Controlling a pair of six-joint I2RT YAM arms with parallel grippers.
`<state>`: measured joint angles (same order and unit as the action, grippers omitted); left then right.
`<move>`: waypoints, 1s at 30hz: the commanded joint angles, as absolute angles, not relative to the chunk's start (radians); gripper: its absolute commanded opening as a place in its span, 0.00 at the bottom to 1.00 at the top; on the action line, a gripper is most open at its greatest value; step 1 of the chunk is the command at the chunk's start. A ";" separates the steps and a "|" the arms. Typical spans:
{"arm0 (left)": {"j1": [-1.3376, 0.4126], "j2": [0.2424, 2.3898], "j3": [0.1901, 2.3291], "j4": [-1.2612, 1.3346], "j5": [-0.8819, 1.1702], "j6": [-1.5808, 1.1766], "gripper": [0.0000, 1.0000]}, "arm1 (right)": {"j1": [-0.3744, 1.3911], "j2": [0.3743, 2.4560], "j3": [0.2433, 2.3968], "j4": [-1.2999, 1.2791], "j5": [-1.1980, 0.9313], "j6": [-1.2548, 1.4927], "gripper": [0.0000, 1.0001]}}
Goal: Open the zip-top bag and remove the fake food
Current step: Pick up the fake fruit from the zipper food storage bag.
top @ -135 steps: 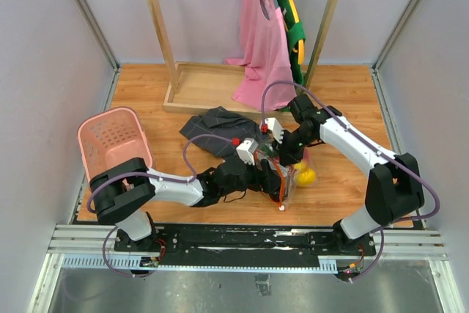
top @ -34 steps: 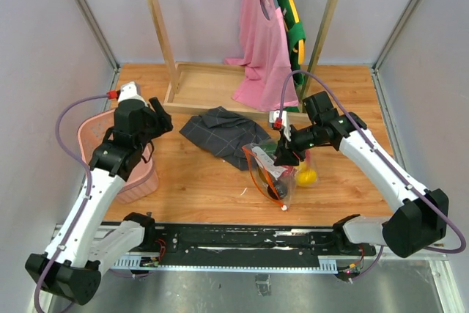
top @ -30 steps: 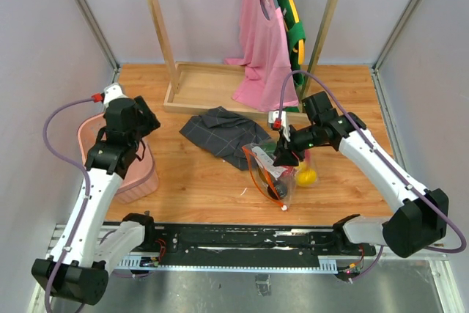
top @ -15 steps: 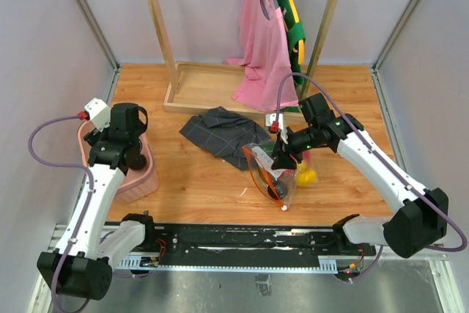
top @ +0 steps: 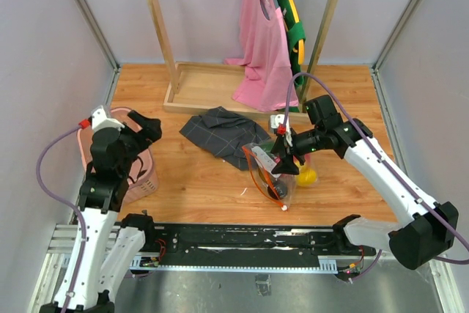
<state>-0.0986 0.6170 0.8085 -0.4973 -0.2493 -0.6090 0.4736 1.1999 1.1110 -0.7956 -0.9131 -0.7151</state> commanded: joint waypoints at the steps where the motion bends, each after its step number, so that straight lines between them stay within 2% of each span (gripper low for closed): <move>1: -0.092 0.518 0.718 -0.271 0.160 -0.602 0.99 | 0.490 1.179 1.096 -0.785 -0.951 -0.732 0.67; 7: -0.095 0.535 0.604 -0.019 0.490 -0.773 0.99 | 0.489 1.171 1.105 -0.786 -0.945 -0.726 0.69; 10: -0.148 0.557 0.550 0.127 0.578 -0.844 0.99 | 0.489 1.168 1.113 -0.789 -0.943 -0.713 0.70; 20: -0.724 0.645 0.420 0.438 0.206 -0.681 0.99 | 0.484 1.183 1.132 -0.782 -0.928 -0.663 0.72; 26: -0.893 0.783 0.399 0.508 0.016 -0.558 0.99 | 0.457 1.195 1.128 -0.763 -0.922 -0.632 0.73; 30: -0.923 0.826 0.400 0.513 -0.083 -0.500 0.99 | 0.456 1.211 1.090 -0.694 -0.920 -0.581 0.72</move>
